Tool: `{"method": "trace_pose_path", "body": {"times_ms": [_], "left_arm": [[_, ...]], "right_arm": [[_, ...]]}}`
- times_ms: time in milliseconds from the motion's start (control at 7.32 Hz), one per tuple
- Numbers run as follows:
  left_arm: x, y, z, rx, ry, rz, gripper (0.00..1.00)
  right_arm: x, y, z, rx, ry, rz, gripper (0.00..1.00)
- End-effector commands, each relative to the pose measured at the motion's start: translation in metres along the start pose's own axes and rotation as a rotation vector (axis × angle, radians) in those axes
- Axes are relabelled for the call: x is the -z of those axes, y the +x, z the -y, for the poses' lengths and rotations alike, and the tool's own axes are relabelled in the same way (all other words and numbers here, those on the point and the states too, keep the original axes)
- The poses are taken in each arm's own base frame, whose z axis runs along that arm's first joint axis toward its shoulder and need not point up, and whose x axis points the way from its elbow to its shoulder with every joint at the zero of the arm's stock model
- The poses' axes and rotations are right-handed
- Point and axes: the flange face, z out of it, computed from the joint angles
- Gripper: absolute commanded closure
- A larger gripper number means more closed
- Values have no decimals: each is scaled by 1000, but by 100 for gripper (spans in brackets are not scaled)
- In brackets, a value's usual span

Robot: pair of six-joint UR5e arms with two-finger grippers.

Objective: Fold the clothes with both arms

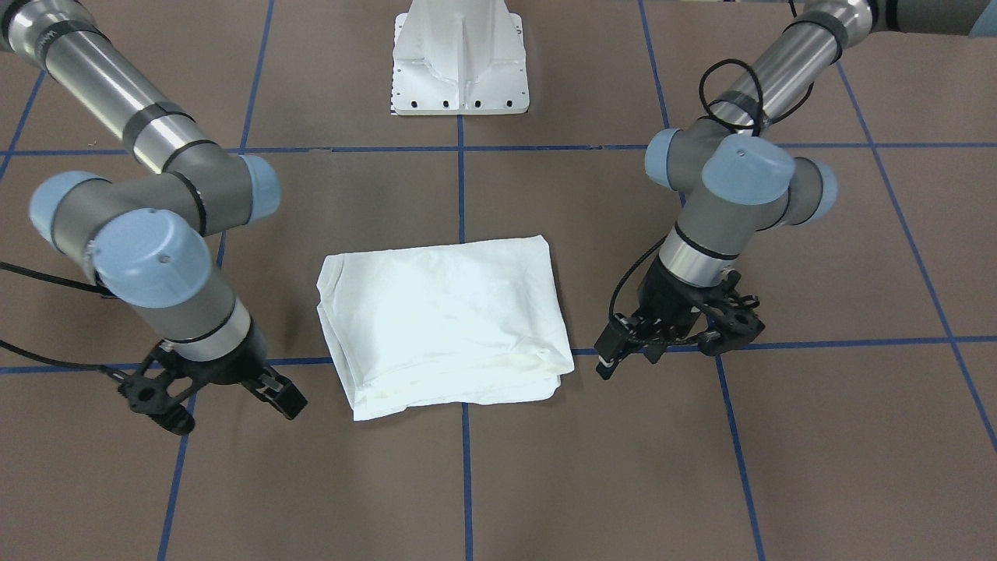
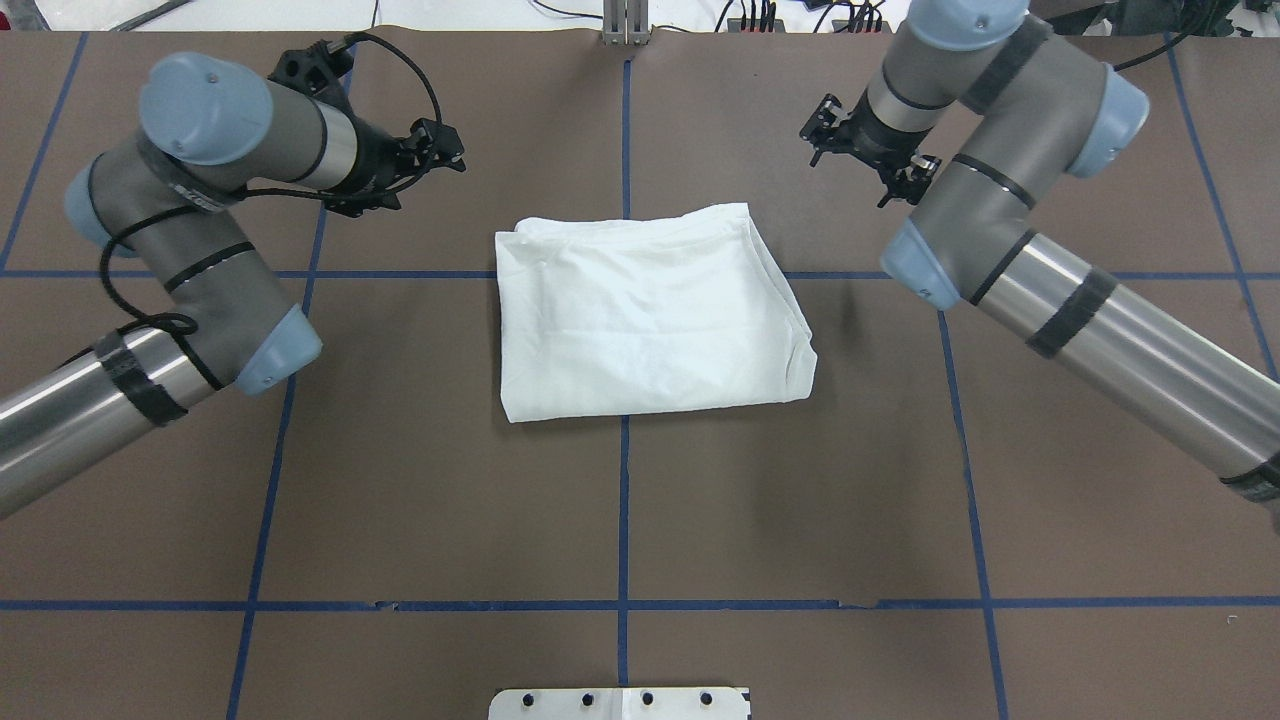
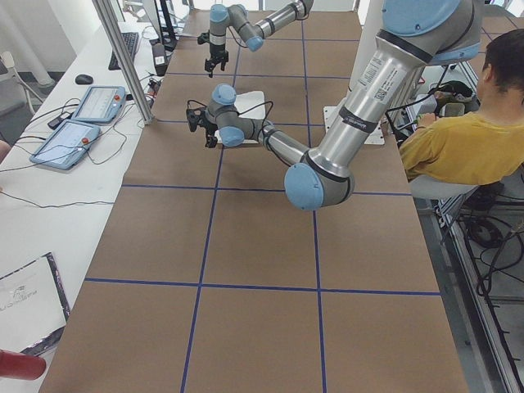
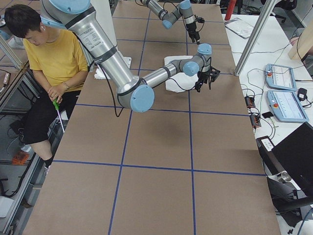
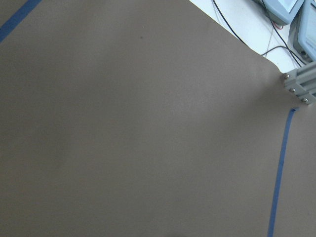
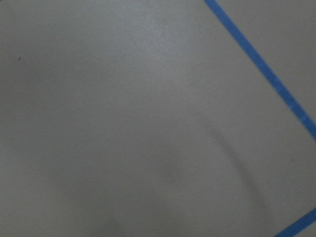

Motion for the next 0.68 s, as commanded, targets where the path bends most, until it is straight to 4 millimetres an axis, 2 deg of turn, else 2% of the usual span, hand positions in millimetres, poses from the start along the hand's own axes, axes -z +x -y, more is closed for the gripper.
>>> {"method": "trace_pose_path", "body": {"times_ms": [0, 137, 273, 547], "left_arm": [[64, -72, 9, -355, -42, 72, 0], [95, -116, 33, -504, -61, 121, 0], [130, -167, 62, -599, -97, 133, 0], [199, -279, 107, -780, -87, 209, 0]], "right_arm": [[47, 109, 71, 173, -30, 25, 0], [68, 156, 103, 247, -29, 31, 0], [80, 215, 119, 338, -22, -1, 0], [100, 335, 149, 529, -41, -82, 0]]}}
